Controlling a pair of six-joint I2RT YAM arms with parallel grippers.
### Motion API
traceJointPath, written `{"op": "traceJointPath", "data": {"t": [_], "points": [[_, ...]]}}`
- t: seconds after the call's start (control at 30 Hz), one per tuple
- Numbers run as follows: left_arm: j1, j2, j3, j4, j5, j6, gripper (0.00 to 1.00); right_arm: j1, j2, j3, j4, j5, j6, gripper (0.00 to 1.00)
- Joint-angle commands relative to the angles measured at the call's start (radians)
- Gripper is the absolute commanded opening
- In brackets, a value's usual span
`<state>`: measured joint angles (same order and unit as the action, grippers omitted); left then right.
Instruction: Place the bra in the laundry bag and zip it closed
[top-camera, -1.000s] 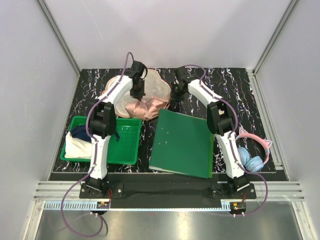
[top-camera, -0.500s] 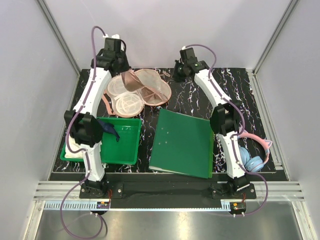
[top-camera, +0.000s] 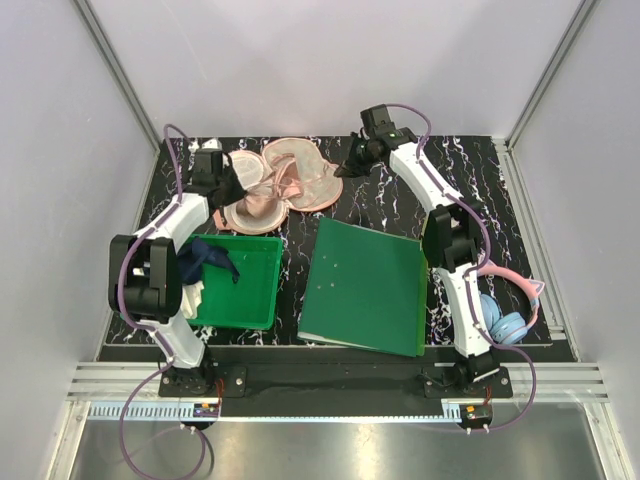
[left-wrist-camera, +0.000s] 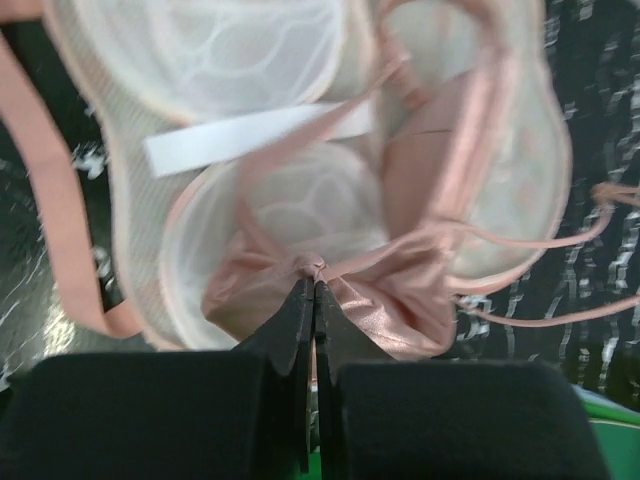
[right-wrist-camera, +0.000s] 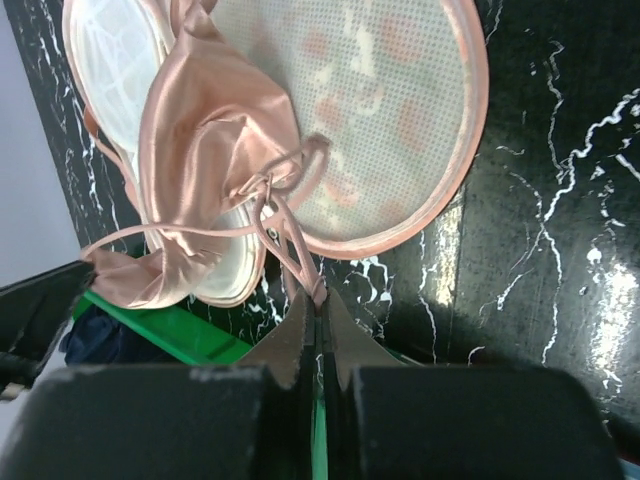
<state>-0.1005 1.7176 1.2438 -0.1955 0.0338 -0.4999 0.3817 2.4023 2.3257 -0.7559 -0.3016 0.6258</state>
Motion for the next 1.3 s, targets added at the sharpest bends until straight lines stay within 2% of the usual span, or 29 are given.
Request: {"op": "traceJointPath", "data": {"t": [0.0, 0.13, 0.23, 0.27, 0.47, 0.5, 0.63, 0.73, 0.93, 1.03, 1.1, 1.27], "points": [[0.024, -0.072, 0.014, 0.145, 0.048, -0.019, 0.00, 0.009, -0.002, 0.043, 0.020, -0.057, -0.003, 0.06], [0.036, -0.044, 0.080, 0.047, 0.051, -0.028, 0.00, 0.009, 0.038, 0.110, 0.020, -0.099, -0.006, 0.12], [0.042, -0.035, 0.108, 0.019, 0.058, -0.035, 0.00, 0.010, 0.075, 0.162, 0.020, -0.113, -0.005, 0.20], [0.044, -0.032, 0.111, 0.008, 0.058, -0.038, 0.00, 0.009, 0.092, 0.172, 0.020, -0.110, -0.005, 0.27], [0.048, 0.005, 0.169, -0.050, 0.080, -0.028, 0.00, 0.019, 0.119, 0.241, 0.018, -0.090, -0.020, 0.51], [0.048, 0.007, 0.172, -0.058, 0.074, -0.028, 0.00, 0.022, 0.126, 0.254, 0.018, -0.085, -0.018, 0.59], [0.048, 0.010, 0.186, -0.094, 0.069, -0.035, 0.00, 0.066, 0.191, 0.369, 0.055, -0.109, 0.038, 0.72], [0.048, 0.011, 0.184, -0.096, 0.092, -0.026, 0.00, 0.085, 0.242, 0.386, 0.148, -0.131, 0.124, 0.79], [0.039, -0.012, 0.160, -0.097, 0.110, 0.076, 0.00, 0.149, 0.348, 0.448, 0.250, -0.091, 0.186, 0.82], [0.030, -0.035, 0.128, -0.096, 0.115, 0.113, 0.00, 0.175, 0.363, 0.429, 0.263, -0.059, 0.170, 0.88], [0.013, -0.047, 0.099, -0.094, 0.118, 0.126, 0.00, 0.192, 0.362, 0.413, 0.274, -0.033, 0.152, 0.99], [-0.037, -0.072, 0.043, -0.090, 0.123, 0.129, 0.00, 0.207, 0.325, 0.341, 0.273, 0.022, 0.124, 1.00]]}}
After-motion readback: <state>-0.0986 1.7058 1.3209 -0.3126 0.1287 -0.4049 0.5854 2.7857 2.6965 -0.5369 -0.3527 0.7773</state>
